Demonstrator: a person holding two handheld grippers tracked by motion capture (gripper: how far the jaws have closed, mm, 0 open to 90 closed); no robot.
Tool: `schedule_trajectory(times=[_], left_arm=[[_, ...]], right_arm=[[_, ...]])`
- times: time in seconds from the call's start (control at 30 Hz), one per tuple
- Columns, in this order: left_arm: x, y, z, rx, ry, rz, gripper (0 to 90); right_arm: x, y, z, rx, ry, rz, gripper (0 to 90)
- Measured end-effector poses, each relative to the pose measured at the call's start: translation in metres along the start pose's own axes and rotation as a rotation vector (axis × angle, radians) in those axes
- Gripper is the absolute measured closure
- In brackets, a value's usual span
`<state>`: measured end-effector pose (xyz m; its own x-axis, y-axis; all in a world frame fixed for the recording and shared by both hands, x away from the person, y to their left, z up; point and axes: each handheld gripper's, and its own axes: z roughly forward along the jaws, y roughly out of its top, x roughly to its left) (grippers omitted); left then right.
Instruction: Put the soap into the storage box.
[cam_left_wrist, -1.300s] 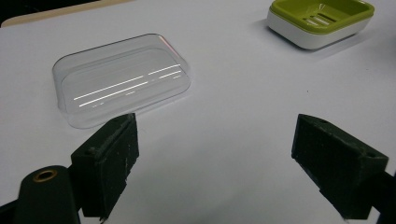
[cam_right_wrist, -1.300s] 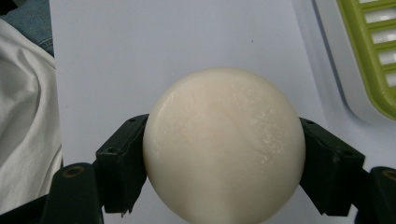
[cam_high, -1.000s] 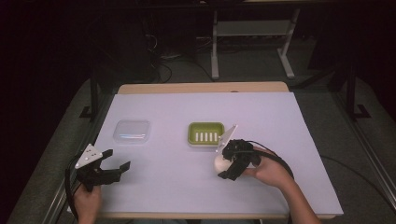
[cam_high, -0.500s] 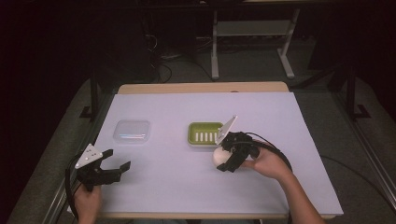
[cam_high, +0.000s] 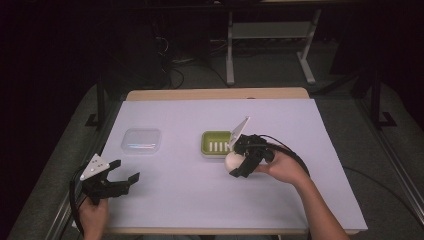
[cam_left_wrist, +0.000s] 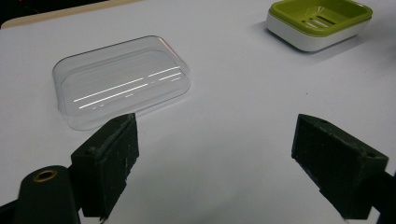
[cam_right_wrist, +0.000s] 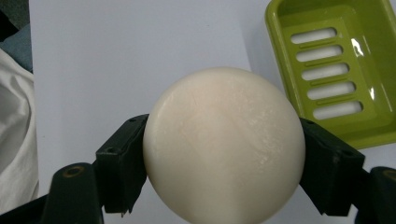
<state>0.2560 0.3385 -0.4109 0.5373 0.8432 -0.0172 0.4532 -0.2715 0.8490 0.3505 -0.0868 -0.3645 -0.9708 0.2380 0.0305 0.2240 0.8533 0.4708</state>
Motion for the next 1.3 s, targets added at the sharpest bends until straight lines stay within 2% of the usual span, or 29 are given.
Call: schedule_trajectory(times=[0.37, 0.83, 1.17, 1.3], left_arm=[[0.001, 0.0, 0.0, -0.005, -0.003, -0.007, 14.5], [0.001, 0.0, -0.001, -0.008, -0.007, -0.009, 14.5], [0.001, 0.0, 0.0, -0.008, -0.011, -0.013, 14.5], [0.001, 0.0, 0.0, -0.007, -0.011, -0.015, 14.5]], right_arm=[[-0.014, 0.011, -0.004, -0.025, 0.0, 0.006, 24.2], [-0.028, 0.026, -0.005, 0.004, -0.011, 0.011, 24.2], [-0.038, 0.038, -0.009, -0.006, -0.019, 0.005, 24.2], [-0.045, 0.041, -0.006, -0.007, -0.02, 0.023, 24.2]])
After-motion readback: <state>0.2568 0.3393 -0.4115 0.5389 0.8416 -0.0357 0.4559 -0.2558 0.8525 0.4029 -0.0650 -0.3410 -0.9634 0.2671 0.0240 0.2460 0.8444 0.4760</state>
